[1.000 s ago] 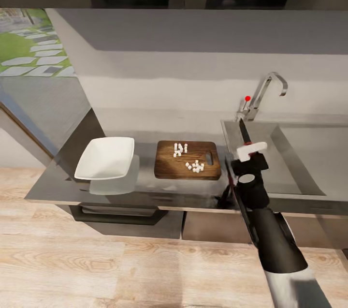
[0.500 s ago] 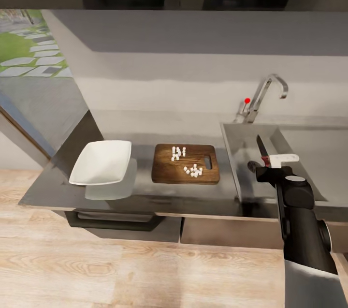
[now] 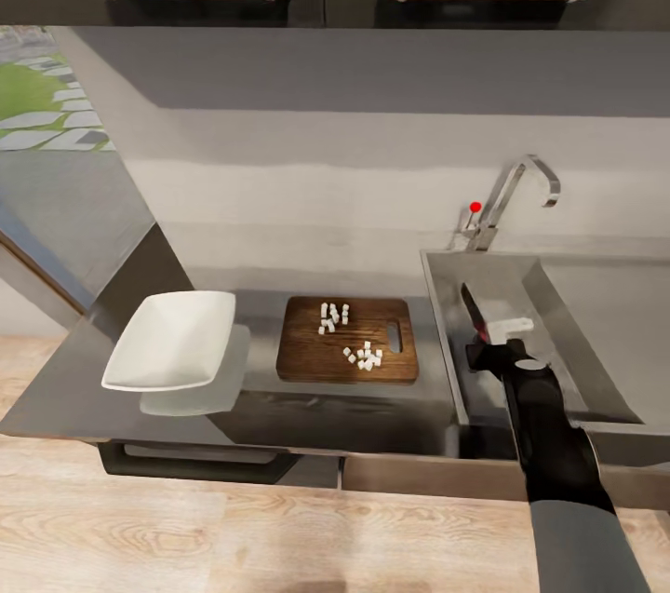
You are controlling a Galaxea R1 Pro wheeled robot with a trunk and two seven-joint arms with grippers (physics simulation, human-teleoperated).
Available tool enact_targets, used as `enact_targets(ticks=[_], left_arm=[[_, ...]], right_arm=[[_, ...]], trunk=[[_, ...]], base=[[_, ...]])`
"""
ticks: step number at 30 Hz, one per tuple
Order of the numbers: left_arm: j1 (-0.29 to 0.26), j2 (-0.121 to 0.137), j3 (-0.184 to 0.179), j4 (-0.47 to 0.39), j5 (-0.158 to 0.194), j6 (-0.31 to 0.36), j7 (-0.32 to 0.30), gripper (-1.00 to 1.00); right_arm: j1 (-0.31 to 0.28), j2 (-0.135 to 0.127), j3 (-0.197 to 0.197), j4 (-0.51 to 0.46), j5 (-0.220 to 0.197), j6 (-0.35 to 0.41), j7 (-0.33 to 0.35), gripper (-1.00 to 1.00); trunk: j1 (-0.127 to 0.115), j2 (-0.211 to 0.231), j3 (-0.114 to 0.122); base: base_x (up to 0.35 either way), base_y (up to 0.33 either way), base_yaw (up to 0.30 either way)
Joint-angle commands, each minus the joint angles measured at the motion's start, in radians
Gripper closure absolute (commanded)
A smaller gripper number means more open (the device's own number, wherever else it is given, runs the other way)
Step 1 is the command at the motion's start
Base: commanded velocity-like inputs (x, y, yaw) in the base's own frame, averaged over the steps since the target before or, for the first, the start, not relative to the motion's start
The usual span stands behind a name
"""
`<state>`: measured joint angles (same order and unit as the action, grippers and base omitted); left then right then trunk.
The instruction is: In the kitchen, take the Vidalia onion out of the sink, dice it on the chopping board with the paring knife, put the diced onion into the bowl on the countertop, then place both the paring knife and the chopping board into the sink.
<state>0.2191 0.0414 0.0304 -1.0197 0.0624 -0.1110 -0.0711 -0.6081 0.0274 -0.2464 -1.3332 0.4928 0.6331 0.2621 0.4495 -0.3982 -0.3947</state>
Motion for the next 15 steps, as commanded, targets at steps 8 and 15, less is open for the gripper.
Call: enact_targets(ticks=[8, 15], left_arm=[[0.0, 0.0, 0.002, -0.001, 0.007, -0.001, -0.007, -1.0], [0.0, 0.0, 0.002, 0.0, 0.007, -0.001, -0.007, -1.0]], right_arm=[[-0.001, -0.008, -0.065, 0.197, -0.065, -0.151, 0.004, 1.0], [-0.001, -0.009, -0.075, 0.246, -0.065, -0.197, 0.003, -1.0]], trunk=[[0.001, -0.002, -0.001], [0.001, -0.002, -0.001]], base=[[0.001, 0.0, 0.0], [0.0, 0.0, 0.0]])
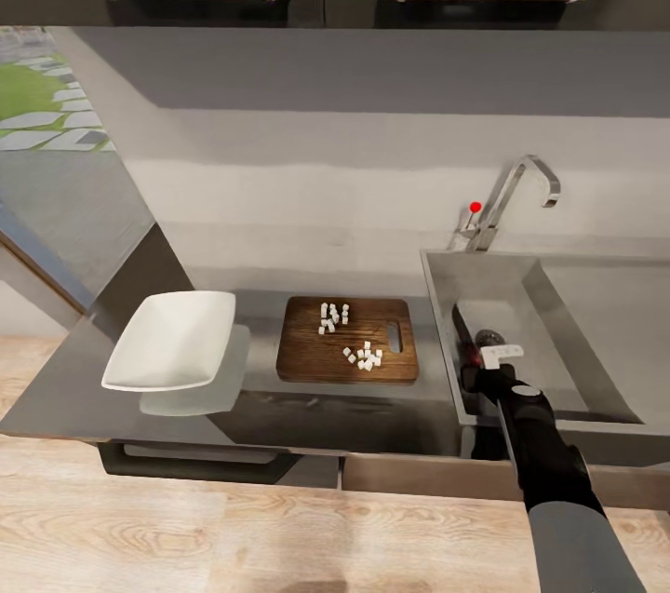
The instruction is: In the kitchen, take the Vidalia onion out of the sink, dice it on the chopping board with the paring knife, put the diced onion into the bowl on the countertop, then place both the paring knife and the chopping board into the sink.
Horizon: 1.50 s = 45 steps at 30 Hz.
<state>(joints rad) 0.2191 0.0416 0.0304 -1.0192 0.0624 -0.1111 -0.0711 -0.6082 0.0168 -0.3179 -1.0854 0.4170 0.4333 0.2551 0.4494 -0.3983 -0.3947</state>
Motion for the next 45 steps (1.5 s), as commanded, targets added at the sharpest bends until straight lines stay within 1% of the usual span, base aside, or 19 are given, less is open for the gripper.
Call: enact_targets(ticks=[1, 4, 7, 9, 11, 13, 14, 16, 17, 21, 24, 26, 31, 33, 34, 35, 37, 42, 45], left_arm=[[0.0, 0.0, 0.002, -0.001, 0.007, 0.0, -0.007, -1.0], [0.0, 0.0, 0.002, -0.001, 0.007, 0.0, -0.007, -1.0], [0.0, 0.0, 0.003, -0.001, 0.006, 0.0, -0.007, -1.0], [0.0, 0.0, 0.003, -0.002, 0.005, 0.0, -0.007, -1.0], [0.0, 0.0, 0.003, -0.002, 0.005, 0.0, -0.007, -1.0], [0.0, 0.0, 0.003, -0.001, 0.005, 0.001, -0.007, -1.0], [0.0, 0.0, 0.003, 0.001, 0.006, 0.001, -0.007, -1.0], [0.0, 0.0, 0.003, 0.003, 0.006, 0.001, -0.007, -1.0], [0.0, 0.0, 0.003, 0.004, 0.006, 0.001, -0.007, -1.0], [0.0, 0.0, 0.003, 0.005, 0.007, 0.001, -0.007, -1.0], [0.0, 0.0, 0.003, 0.007, 0.008, 0.001, -0.007, -1.0], [0.0, 0.0, 0.003, 0.007, 0.008, 0.0, -0.007, -1.0], [0.0, 0.0, 0.002, 0.001, 0.008, 0.0, -0.008, -1.0], [0.0, 0.0, 0.002, 0.002, 0.008, 0.0, -0.008, -1.0], [0.001, 0.0, 0.002, 0.004, 0.008, 0.0, -0.009, -1.0], [0.0, 0.0, 0.002, 0.005, 0.008, 0.001, -0.009, -1.0], [0.0, 0.0, 0.002, 0.006, 0.008, 0.001, -0.009, -1.0], [0.0, 0.0, 0.003, 0.008, 0.008, 0.001, -0.008, -1.0], [0.0, 0.0, 0.003, 0.008, 0.008, 0.0, -0.008, -1.0]], right_arm=[[-0.001, 0.001, -0.005, -0.003, 0.011, 0.002, 0.01, -1.0], [-0.001, 0.0, -0.006, -0.01, 0.011, -0.006, 0.011, -1.0], [-0.001, 0.0, -0.006, -0.043, 0.011, -0.007, 0.01, -1.0], [-0.001, 0.0, -0.005, -0.097, 0.011, -0.004, 0.006, -1.0], [-0.001, 0.002, -0.003, -0.194, 0.011, 0.006, 0.005, -1.0], [-0.001, 0.005, -0.001, -0.313, 0.011, 0.065, 0.004, -1.0], [-0.001, 0.005, -0.001, -0.387, 0.011, 0.136, 0.004, -1.0], [-0.001, 0.007, 0.002, -0.487, 0.011, 0.241, 0.006, -1.0], [-0.001, 0.007, 0.002, -0.516, 0.011, 0.274, 0.007, -1.0], [-0.001, 0.01, 0.01, -0.545, 0.01, 0.306, 0.01, -1.0], [-0.001, 0.01, 0.052, -0.548, 0.01, 0.316, 0.01, -1.0], [-0.009, 0.007, 0.065, -0.548, 0.011, 0.343, 0.008, -1.0], [-0.114, 0.005, 0.078, -0.55, 0.01, 0.43, 0.007, -1.0], [-0.133, 0.011, 0.129, -0.551, 0.011, 0.452, 0.007, -1.0], [-0.137, 0.014, 0.178, -0.551, 0.011, 0.457, 0.006, -1.0], [-0.14, 0.02, 0.219, -0.551, 0.011, 0.459, 0.006, -1.0], [-0.141, 0.038, 0.252, -0.551, 0.011, 0.459, 0.005, -1.0], [-0.14, 0.067, 0.272, -0.552, 0.011, 0.439, 0.004, -1.0], [-0.139, 0.112, 0.275, -0.553, 0.011, 0.413, 0.004, -1.0]], trunk=[[0.001, -0.002, -0.001], [0.001, -0.002, -0.001], [0.001, -0.002, -0.001], [0.001, -0.002, -0.001], [0.001, -0.002, -0.001], [0.001, -0.002, -0.001], [0.001, -0.002, -0.001], [0.001, -0.002, -0.001], [0.001, -0.002, -0.001], [0.001, -0.002, -0.001], [0.001, -0.002, -0.001], [0.001, -0.002, -0.001], [0.001, -0.002, -0.001], [0.001, -0.002, -0.001], [0.001, -0.002, -0.001], [0.001, -0.002, -0.001], [0.001, -0.002, -0.001], [0.001, -0.002, -0.001], [0.001, -0.002, -0.001]], base=[[0.0, 0.0, 0.0], [0.0, 0.0, 0.0], [0.0, 0.0, 0.0], [0.0, 0.0, 0.0], [0.0, 0.0, 0.0], [0.0, 0.0, 0.0], [0.0, 0.0, 0.0], [0.0, 0.0, 0.0], [0.0, 0.0, 0.0], [0.0, 0.0, 0.0], [0.0, 0.0, 0.0], [0.0, 0.0, 0.0], [0.0, 0.0, 0.0], [0.0, 0.0, 0.0], [0.0, 0.0, 0.0], [0.0, 0.0, 0.0], [0.0, 0.0, 0.0], [0.0, 0.0, 0.0], [0.0, 0.0, 0.0]])
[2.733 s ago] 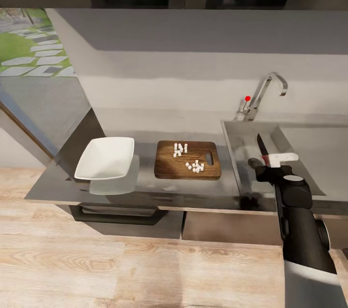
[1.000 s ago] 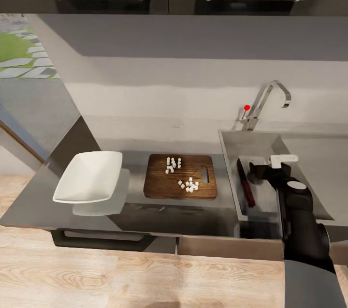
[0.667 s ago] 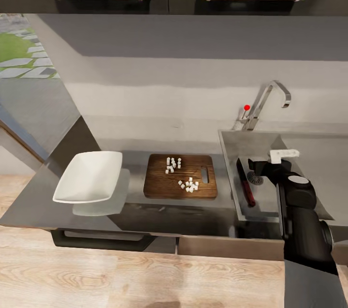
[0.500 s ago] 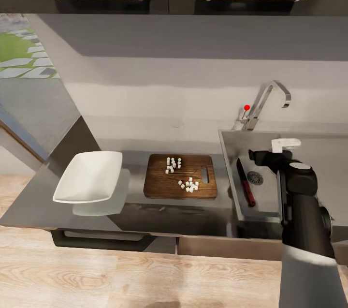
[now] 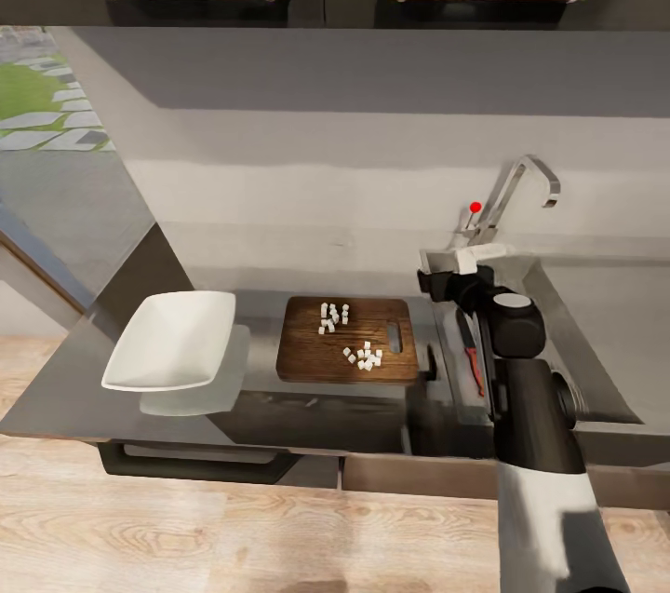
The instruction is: In the kitchen, take the Vidalia onion out of the sink, dice it on the chopping board with the paring knife, put the diced onion into the bowl on the countertop, then place both the paring knife and the chopping board into the sink.
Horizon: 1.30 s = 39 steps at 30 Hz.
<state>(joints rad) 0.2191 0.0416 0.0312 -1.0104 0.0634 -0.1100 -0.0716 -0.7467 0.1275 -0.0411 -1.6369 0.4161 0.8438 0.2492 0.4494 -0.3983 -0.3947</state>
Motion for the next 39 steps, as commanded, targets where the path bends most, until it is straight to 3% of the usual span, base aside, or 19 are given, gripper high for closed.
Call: enact_targets(ticks=[1, 2, 4, 10, 13, 16, 21, 26, 39], left_arm=[[0.0, 0.0, 0.002, -0.003, 0.006, -0.001, -0.007, -1.0], [0.0, 0.0, 0.002, -0.004, 0.006, 0.0, -0.007, -1.0], [0.0, 0.0, 0.001, -0.008, 0.006, 0.0, -0.007, -1.0], [0.0, 0.0, 0.001, -0.01, 0.006, -0.001, -0.008, -1.0], [0.0, 0.0, 0.001, -0.012, 0.006, -0.001, -0.008, -1.0], [0.0, 0.0, 0.001, -0.01, 0.007, -0.001, -0.008, -1.0], [0.0, 0.0, 0.0, -0.006, 0.007, -0.002, -0.008, -1.0], [0.0, -0.002, 0.0, -0.002, 0.007, -0.002, -0.007, -1.0], [0.0, -0.002, 0.0, -0.001, 0.007, 0.0, -0.007, -1.0]], right_arm=[[0.0, 0.031, -0.002, -0.001, 0.012, -0.003, 0.01, -1.0], [0.002, 0.047, -0.002, -0.001, 0.012, -0.01, 0.01, -1.0], [0.005, 0.047, -0.003, 0.0, 0.012, -0.075, 0.01, -1.0], [0.009, 0.047, -0.005, 0.0, 0.011, -0.148, 0.012, -1.0], [0.062, 0.047, -0.009, 0.0, 0.011, -0.291, 0.013, -1.0], [0.106, 0.047, -0.011, 0.0, 0.008, -0.341, 0.013, -1.0], [0.121, 0.047, -0.011, 0.001, -0.005, -0.341, 0.014, -1.0], [0.123, 0.047, -0.011, 0.003, -0.064, -0.253, 0.014, -1.0], [0.124, 0.047, -0.016, 0.008, -0.071, -0.235, 0.009, -1.0]], trunk=[[0.001, -0.002, -0.001], [0.001, -0.002, -0.001], [0.001, -0.002, -0.001], [0.001, -0.002, -0.001], [0.001, -0.002, -0.001], [0.001, -0.002, -0.001], [0.001, -0.002, -0.001], [0.001, -0.002, -0.001], [0.001, -0.002, -0.001]], base=[[0.0, 0.0, 0.0], [0.0, 0.0, 0.0], [0.0, 0.0, 0.0], [0.0, 0.0, 0.0], [-0.05, 0.0, 0.0], [-0.108, 0.0, 0.0], [-0.227, 0.0, 0.0], [-0.334, 0.0, 0.0], [-0.08, 0.0, 0.0]])
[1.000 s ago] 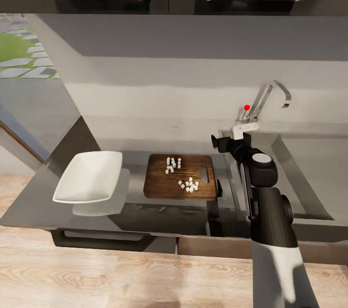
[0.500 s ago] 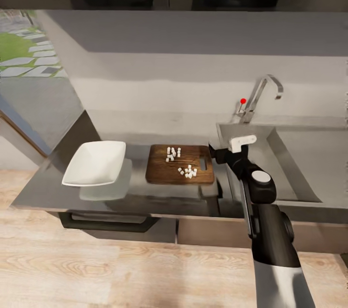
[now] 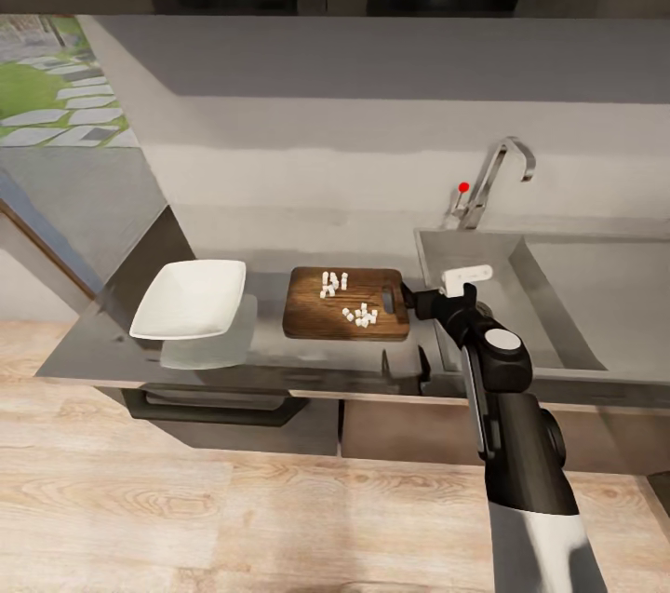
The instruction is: In the kitchen, take the Vidalia onion out of the sink, dice it on the chopping board with the paring knife, put the diced onion into the bowl on the countertop, then place both the paring knife and the chopping board into the sink.
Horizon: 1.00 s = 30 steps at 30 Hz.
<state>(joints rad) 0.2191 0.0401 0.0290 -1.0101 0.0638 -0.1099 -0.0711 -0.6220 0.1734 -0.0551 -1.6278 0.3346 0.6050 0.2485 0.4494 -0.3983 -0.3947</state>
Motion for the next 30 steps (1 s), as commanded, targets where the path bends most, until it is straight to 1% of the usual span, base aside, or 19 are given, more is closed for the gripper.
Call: enact_targets(ticks=[1, 4, 7, 11, 18, 30], left_arm=[[0.0, 0.0, 0.002, 0.0, 0.007, -0.001, -0.007, -1.0], [0.0, 0.0, 0.002, 0.003, 0.007, -0.001, -0.007, -1.0], [0.0, 0.0, 0.003, 0.004, 0.007, -0.001, -0.007, -1.0], [0.0, 0.0, 0.003, 0.005, 0.007, -0.001, -0.007, -1.0], [0.0, 0.0, 0.003, 0.006, 0.007, -0.001, -0.007, -1.0], [0.0, 0.0, 0.003, 0.008, 0.007, -0.001, -0.007, -1.0]], right_arm=[[-0.001, 0.001, -0.005, -0.001, 0.011, 0.004, 0.009, -1.0], [-0.001, 0.001, -0.035, 0.001, 0.008, 0.003, 0.009, -1.0], [-0.001, 0.001, -0.046, 0.002, 0.008, 0.003, 0.009, -1.0], [-0.001, 0.001, -0.047, 0.007, 0.006, 0.003, 0.009, -1.0], [-0.001, 0.001, -0.048, 0.008, 0.006, 0.003, 0.009, -1.0], [-0.001, 0.001, -0.048, 0.016, 0.006, 0.004, 0.009, -1.0]], trunk=[[0.001, -0.002, -0.001], [0.001, -0.002, -0.004], [0.001, -0.002, -0.009], [0.001, -0.002, -0.015], [0.001, -0.002, -0.027], [0.001, -0.002, -0.046]], base=[[0.0, 0.0, 0.0], [0.0, 0.0, 0.0], [0.0, 0.0, 0.0], [0.05, 0.011, 0.0], [0.171, 0.137, 0.0], [0.011, 0.01, 0.0]])
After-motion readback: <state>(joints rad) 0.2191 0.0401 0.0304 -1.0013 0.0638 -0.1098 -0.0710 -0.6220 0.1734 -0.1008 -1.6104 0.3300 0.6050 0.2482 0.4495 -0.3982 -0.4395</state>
